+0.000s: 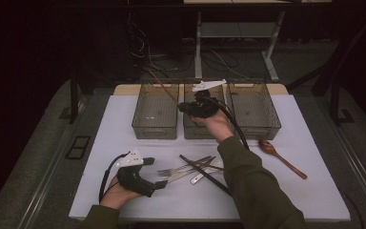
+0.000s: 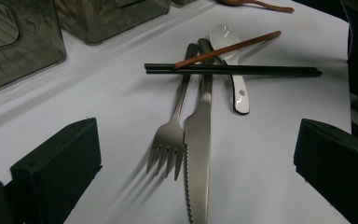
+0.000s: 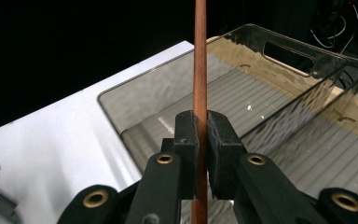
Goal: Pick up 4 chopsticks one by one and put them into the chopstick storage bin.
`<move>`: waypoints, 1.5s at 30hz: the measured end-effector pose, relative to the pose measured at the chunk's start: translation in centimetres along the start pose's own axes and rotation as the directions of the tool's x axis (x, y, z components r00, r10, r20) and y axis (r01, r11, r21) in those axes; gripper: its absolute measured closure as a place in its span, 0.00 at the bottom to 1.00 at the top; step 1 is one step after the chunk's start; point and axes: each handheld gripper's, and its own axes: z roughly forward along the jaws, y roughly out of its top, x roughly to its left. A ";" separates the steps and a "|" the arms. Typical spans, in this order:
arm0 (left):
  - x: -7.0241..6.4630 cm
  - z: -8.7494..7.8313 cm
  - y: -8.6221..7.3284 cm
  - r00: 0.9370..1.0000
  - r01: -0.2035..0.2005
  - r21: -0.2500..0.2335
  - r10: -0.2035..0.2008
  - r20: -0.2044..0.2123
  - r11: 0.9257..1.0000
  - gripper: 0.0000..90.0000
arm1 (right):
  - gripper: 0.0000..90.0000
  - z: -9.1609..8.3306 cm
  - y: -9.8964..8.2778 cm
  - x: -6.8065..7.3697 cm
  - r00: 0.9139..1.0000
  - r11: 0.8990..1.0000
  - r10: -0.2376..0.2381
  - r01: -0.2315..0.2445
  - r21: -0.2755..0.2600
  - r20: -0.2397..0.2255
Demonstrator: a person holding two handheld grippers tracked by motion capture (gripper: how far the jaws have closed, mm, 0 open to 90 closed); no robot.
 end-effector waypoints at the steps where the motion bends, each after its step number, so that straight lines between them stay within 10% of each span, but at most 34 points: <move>1: 0.0 0.0 0.0 1.000 -0.001 -0.002 0.001 0.000 1.000 0.00 | 0.92 0.4 0.2 0.0 1.000 1.000 0.004 -0.004 -0.002 0.001; 25: -0.1 -0.1 0.1 1.000 -0.014 -0.009 0.014 0.001 1.000 0.00 | 0.92 9.1 3.5 2.2 1.000 0.998 0.007 -0.009 0.067 0.023; 39: -0.2 0.0 0.1 1.000 -0.022 0.007 0.022 0.015 1.000 0.00 | 0.92 10.5 2.6 2.1 0.998 0.984 0.014 -0.025 0.177 0.063; 45: -0.2 0.0 0.1 1.000 -0.023 0.007 0.023 0.016 1.000 0.00 | 0.69 10.5 2.5 2.0 0.999 0.979 0.039 -0.045 0.197 0.039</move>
